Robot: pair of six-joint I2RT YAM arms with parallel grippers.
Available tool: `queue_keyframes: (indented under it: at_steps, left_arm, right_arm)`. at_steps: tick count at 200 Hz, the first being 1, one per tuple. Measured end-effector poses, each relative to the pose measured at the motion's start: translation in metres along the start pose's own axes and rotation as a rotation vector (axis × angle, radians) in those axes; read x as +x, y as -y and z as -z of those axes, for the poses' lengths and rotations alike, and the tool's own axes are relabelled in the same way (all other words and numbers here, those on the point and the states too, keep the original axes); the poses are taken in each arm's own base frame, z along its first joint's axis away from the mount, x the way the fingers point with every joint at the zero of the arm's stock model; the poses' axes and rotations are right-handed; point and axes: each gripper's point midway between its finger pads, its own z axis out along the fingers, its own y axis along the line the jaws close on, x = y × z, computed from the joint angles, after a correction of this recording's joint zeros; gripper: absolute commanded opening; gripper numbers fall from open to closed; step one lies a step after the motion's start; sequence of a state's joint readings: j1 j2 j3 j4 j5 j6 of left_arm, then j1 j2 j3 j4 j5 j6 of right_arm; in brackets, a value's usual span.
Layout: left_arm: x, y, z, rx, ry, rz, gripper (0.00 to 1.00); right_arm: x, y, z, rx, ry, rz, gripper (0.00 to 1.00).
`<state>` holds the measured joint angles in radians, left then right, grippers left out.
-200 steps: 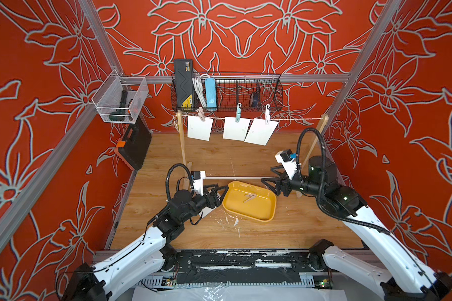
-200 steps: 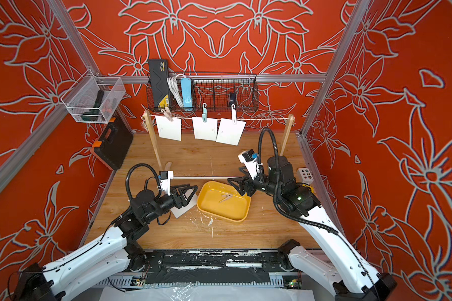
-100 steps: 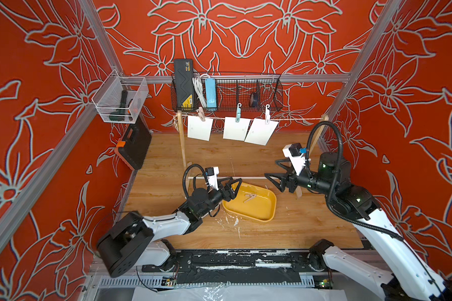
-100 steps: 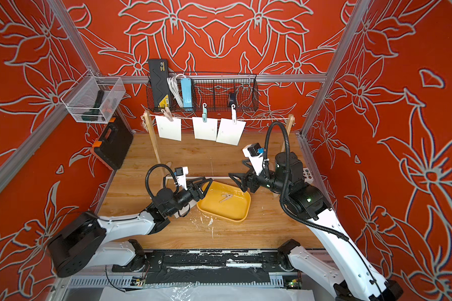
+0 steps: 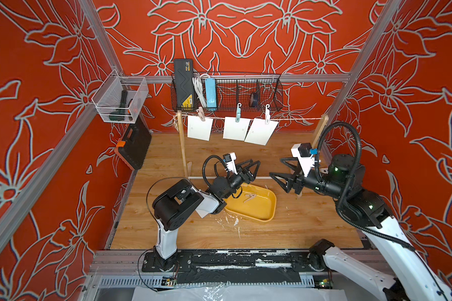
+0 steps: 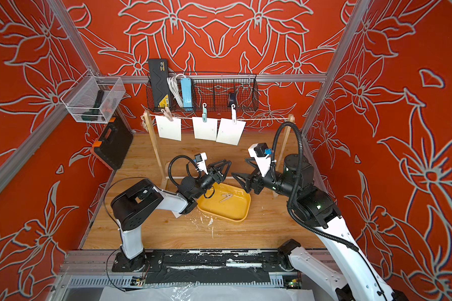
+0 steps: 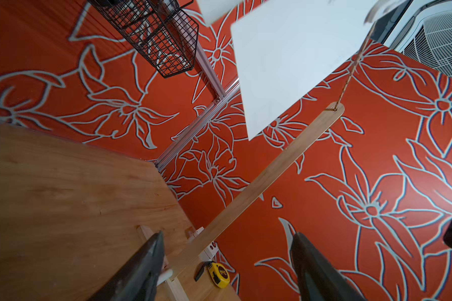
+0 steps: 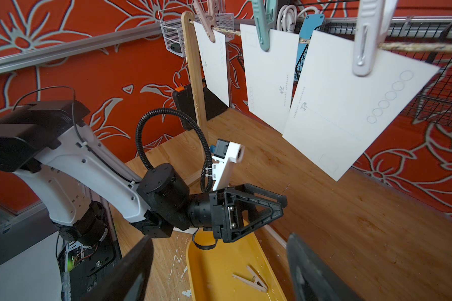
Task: Remove the postcards from the strings
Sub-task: Pinch the postcard on the clothesline.
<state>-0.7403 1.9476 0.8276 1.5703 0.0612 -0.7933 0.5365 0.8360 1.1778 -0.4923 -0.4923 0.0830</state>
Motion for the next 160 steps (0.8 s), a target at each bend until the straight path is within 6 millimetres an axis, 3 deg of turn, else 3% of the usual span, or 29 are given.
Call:
queue_keyframes:
  at_steps: [48, 79, 160]
  left_arm:
    - [0.007, -0.015, -0.031, 0.018, 0.039, 0.014, 0.78]
    - [0.001, -0.015, -0.045, 0.032, 0.077, 0.011, 0.79]
    - [-0.018, -0.006, -0.06, 0.068, 0.141, -0.02, 0.78]
  right_arm:
    - [-0.004, -0.007, 0.004, -0.03, 0.013, 0.013, 0.8]
    - [-0.005, -0.013, 0.008, -0.053, 0.023, 0.023, 0.79]
    - [-0.006, -0.021, 0.01, -0.098, 0.027, 0.028, 0.78]
